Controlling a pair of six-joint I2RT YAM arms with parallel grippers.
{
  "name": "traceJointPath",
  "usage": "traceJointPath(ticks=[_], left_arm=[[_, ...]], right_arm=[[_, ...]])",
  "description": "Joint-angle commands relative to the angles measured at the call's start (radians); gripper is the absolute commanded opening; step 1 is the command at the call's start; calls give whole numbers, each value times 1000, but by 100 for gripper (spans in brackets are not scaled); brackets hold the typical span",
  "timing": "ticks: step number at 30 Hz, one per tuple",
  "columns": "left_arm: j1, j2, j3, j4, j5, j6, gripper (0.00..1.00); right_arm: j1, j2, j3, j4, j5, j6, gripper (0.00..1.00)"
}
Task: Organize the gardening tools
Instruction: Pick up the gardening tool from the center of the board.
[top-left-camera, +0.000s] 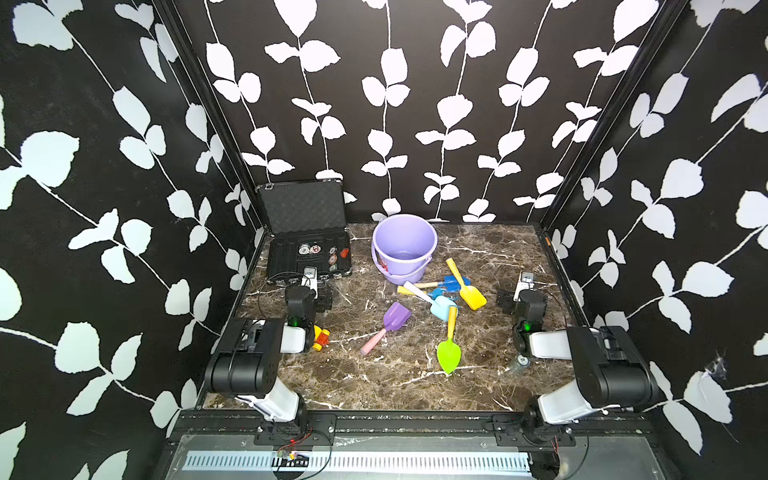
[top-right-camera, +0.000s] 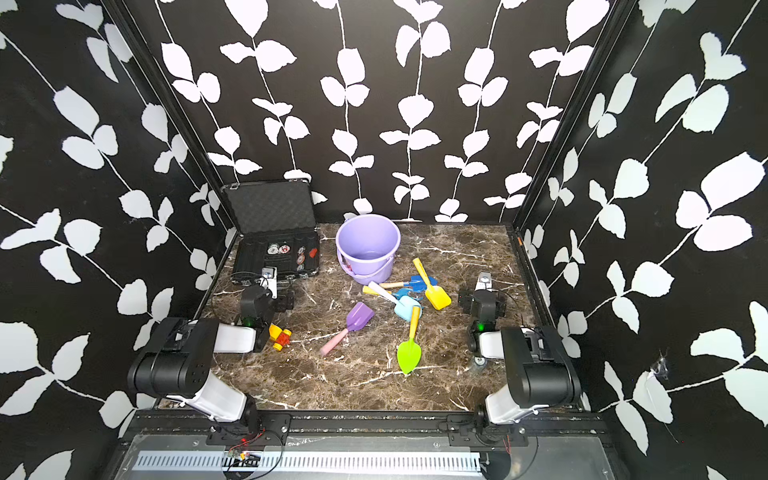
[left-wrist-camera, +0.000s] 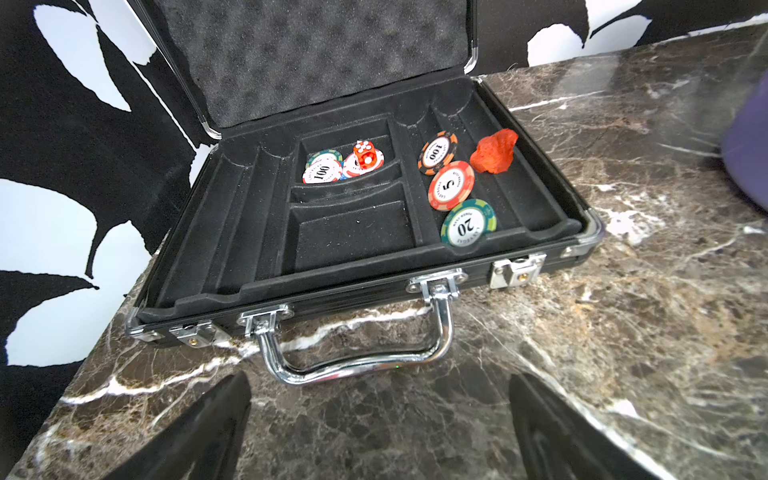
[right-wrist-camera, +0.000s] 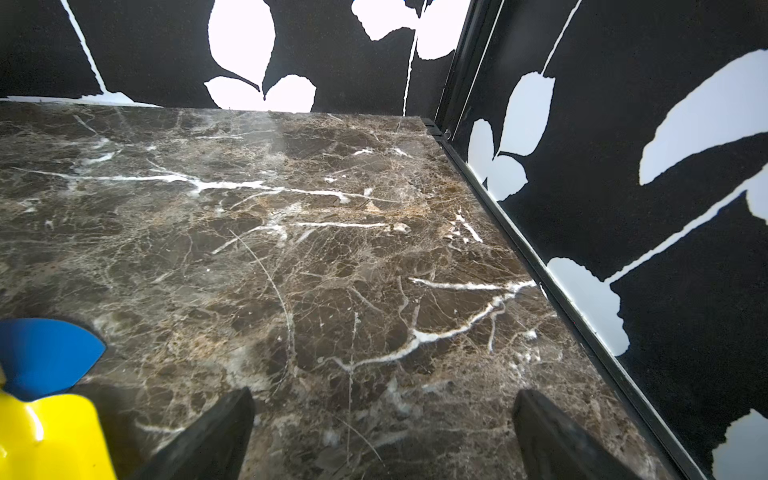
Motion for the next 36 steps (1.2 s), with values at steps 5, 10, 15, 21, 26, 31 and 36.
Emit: traceJointPath(ticks=[5, 10, 15, 21, 26, 31, 36], left_arm=[[3, -12, 7, 27, 2, -9, 99], [3, -13, 7, 28, 2, -10, 99], [2, -12, 9, 27, 2, -10, 99], [2, -12, 8, 27, 2, -10, 99], [2, -13, 9, 26, 2, -10, 99], [2, -14, 8, 26, 2, -10, 99], [2, -29, 23, -6, 27, 0, 99]], right_arm=[[3, -2, 14, 11, 5, -3, 99], [4, -2, 14, 10, 5, -3, 99], [3, -1, 14, 11, 4, -3, 99], [3, -2, 14, 10, 4, -3, 99], [3, -2, 14, 10, 3, -3, 99], [3, -2, 14, 10, 4, -3, 99], [3, -2, 15, 11, 4, -3, 99]])
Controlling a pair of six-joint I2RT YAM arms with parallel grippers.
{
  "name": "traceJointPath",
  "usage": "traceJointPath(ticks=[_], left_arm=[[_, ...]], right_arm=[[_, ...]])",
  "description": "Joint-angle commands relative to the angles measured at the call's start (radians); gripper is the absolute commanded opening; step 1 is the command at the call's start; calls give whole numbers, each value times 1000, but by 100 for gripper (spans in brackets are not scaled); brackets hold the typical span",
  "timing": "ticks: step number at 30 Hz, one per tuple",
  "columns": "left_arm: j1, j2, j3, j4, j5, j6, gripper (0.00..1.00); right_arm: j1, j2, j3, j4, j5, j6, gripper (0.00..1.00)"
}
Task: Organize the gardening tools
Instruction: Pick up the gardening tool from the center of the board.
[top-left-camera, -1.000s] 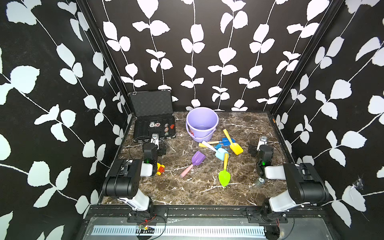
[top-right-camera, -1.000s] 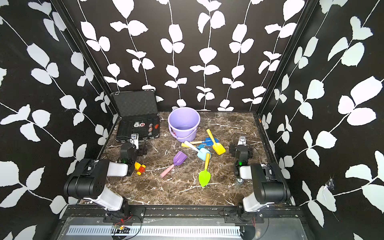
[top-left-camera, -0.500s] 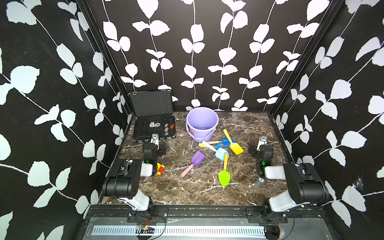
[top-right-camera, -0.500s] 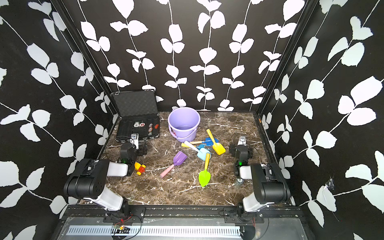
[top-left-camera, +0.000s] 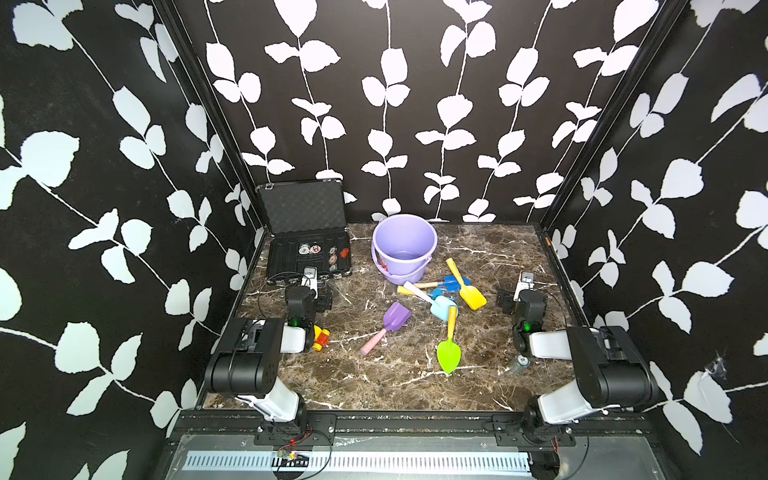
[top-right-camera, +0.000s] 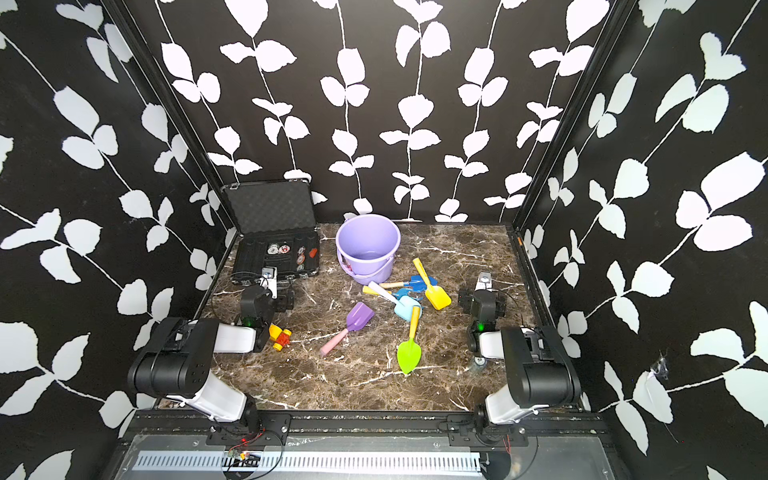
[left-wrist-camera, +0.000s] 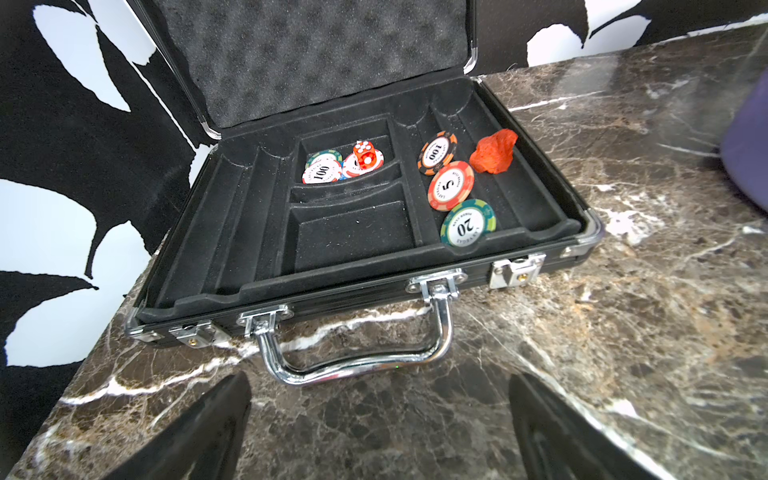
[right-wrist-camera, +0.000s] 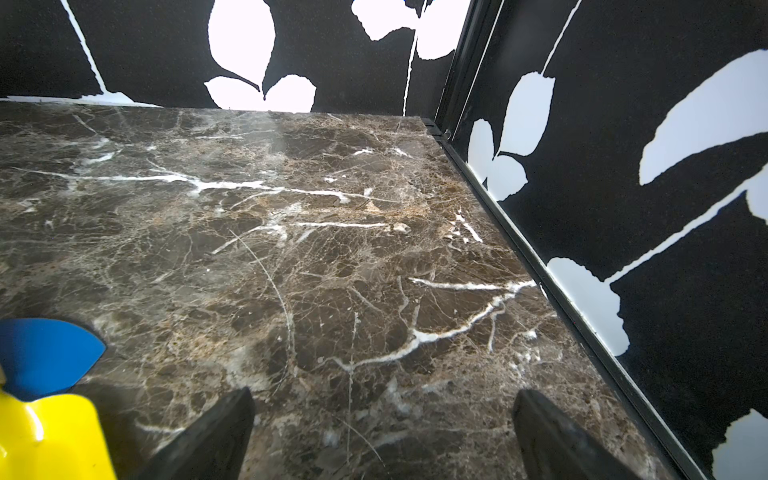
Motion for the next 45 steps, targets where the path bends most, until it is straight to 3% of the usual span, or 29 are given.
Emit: traceJointPath(ticks=[1, 7, 15, 18, 24, 35, 45], left_arm=[[3, -38, 28, -21, 22, 1, 99], [2, -97, 26, -70, -2, -7, 99], [-36, -237, 15, -156, -52, 23, 99], [-106, -296, 35, -212, -87, 65, 99], [-204, -357, 85, -324, 8, 42, 99], [-412, -480, 60, -541, 28, -117, 99], [-722, -484, 160, -1061, -128, -246, 99]], right_arm=[[3, -2, 15, 10, 5, -3, 99], [8, -7, 19, 15, 16, -9, 99], [87, -114, 200, -428, 186, -18, 99], [131, -148, 237, -526, 277, 16, 99], [195, -250, 325, -866, 352, 186, 99], [210, -521, 255, -1079, 249, 332, 99], [211, -639, 255, -1255, 254, 469, 99]])
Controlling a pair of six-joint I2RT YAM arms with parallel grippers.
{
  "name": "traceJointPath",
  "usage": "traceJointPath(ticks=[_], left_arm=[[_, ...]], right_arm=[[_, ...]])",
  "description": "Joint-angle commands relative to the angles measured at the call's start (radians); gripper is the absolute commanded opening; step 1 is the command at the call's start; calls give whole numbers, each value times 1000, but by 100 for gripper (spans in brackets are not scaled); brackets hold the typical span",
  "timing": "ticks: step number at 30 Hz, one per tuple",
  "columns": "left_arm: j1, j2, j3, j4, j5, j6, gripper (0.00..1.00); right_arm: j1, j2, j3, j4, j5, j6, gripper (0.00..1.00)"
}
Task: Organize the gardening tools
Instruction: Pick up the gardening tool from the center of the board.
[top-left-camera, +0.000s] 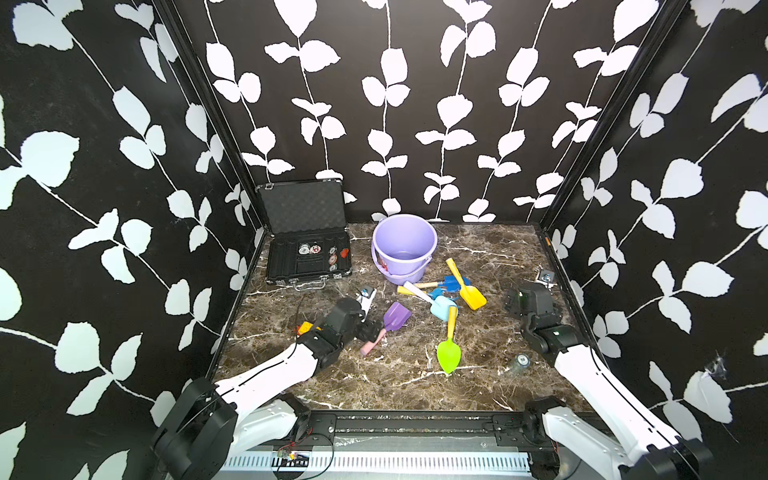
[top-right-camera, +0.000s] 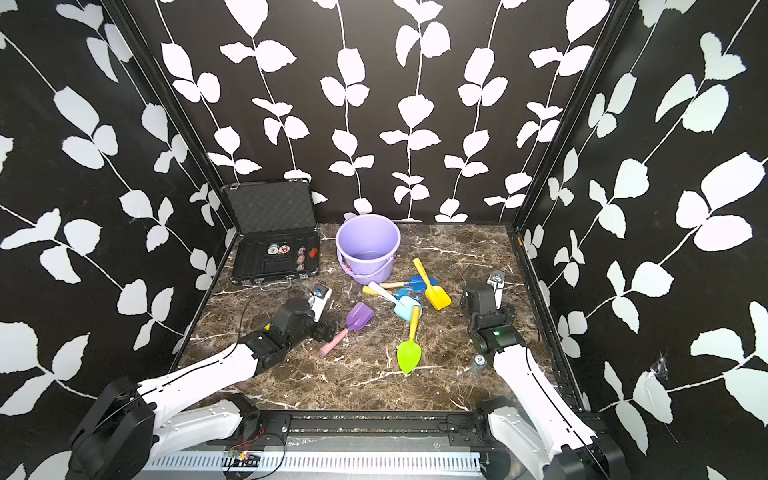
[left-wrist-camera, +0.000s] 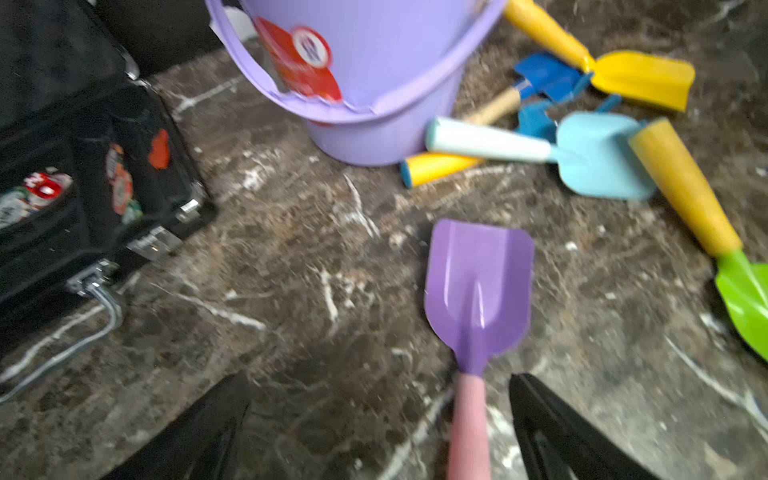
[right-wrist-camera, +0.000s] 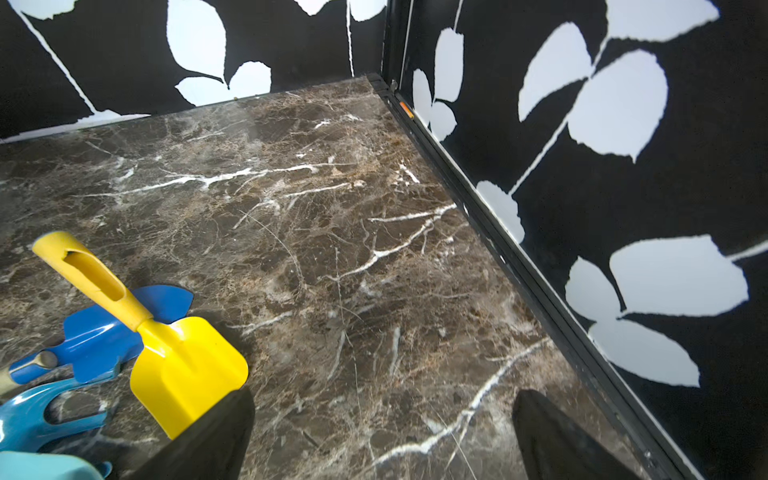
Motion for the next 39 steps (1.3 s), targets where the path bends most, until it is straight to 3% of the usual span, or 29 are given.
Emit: traceJointPath(ticks=[1, 6, 12, 25, 31, 39], left_arm=[[-82, -5, 62, -227, -89, -72, 99], [-164, 42, 100, -349, -142, -128, 89], [-203, 125, 71, -340, -173, -192, 74], [-203, 385, 46, -110, -172, -184, 70], [-203, 439, 14, -23, -130, -182, 43], [-203, 306, -46, -18, -116, -172, 2]], right_arm=[[3, -29, -11, -71, -7, 73, 99], [3, -54, -12, -113, -35, 105, 99], [3, -95, -16, -145, -95, 107, 99], [3, -142, 8, -243, -291, 91, 100], [3, -146, -12, -243, -416, 106, 98], [5, -157, -79, -178, -540, 147, 90]])
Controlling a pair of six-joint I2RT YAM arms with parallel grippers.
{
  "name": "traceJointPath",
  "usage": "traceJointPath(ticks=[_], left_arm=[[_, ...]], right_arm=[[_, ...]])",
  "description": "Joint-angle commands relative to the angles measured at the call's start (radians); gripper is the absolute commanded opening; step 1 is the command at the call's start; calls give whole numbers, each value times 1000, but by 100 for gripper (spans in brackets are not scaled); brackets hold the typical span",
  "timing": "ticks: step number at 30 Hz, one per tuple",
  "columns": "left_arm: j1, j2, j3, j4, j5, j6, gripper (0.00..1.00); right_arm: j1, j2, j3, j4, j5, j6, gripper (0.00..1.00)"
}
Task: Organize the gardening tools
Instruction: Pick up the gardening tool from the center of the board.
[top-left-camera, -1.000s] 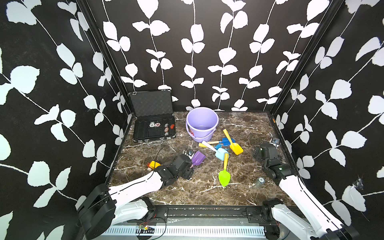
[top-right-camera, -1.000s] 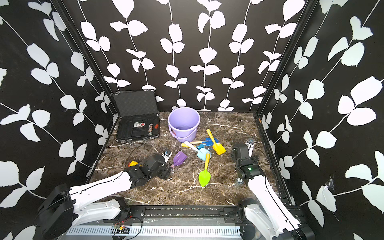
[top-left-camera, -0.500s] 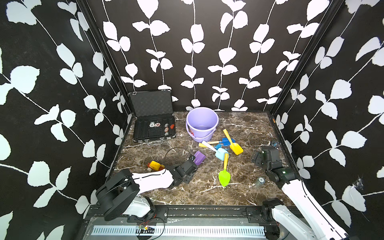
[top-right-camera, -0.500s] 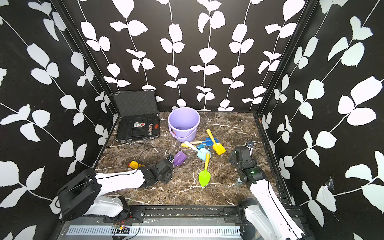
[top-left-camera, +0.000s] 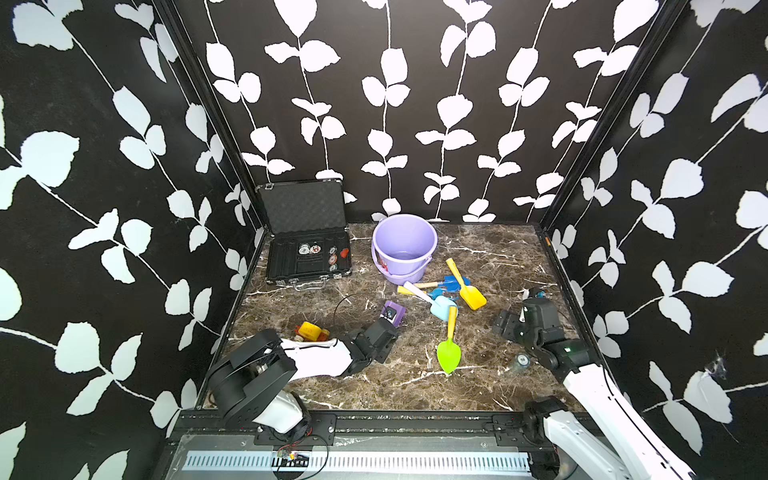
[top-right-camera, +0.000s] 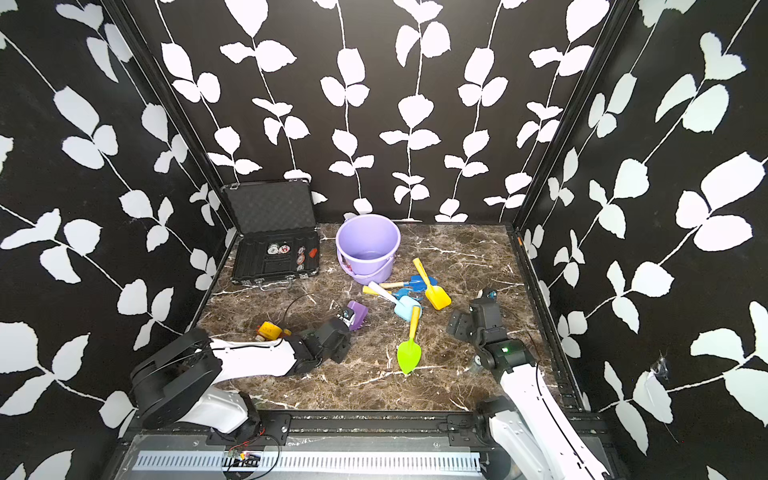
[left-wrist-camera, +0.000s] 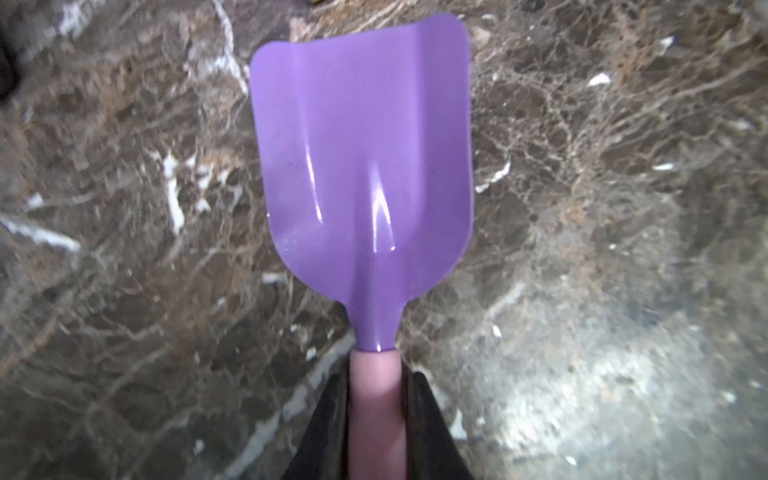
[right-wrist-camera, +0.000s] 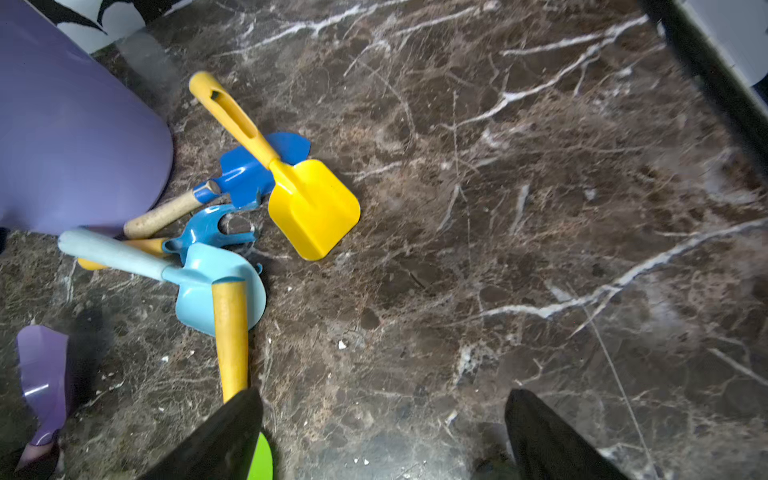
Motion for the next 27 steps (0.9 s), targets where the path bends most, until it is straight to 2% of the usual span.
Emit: traceJointPath(ticks=[1, 7, 12, 19, 23, 27], left_arm=[[-2, -68, -59, -68, 25, 14, 0], [-3, -208, -145, 108, 68, 56, 0], [-2, -260, -199, 319, 100, 128, 0], [-2, -221, -200, 498, 173, 177, 0], [-2, -174, -203, 584, 201, 201, 0], [-3, -134, -201, 649, 218, 235, 0]], right_arm=[[7, -3, -22, 64, -89, 24, 89], [48, 14, -37, 136, -163, 29, 82], [134, 16, -7, 180, -157, 28, 77], [313, 71, 96, 199, -66, -17, 73], [424, 159, 176, 212, 7, -51, 74], [484, 268, 259, 241, 6, -85, 73]])
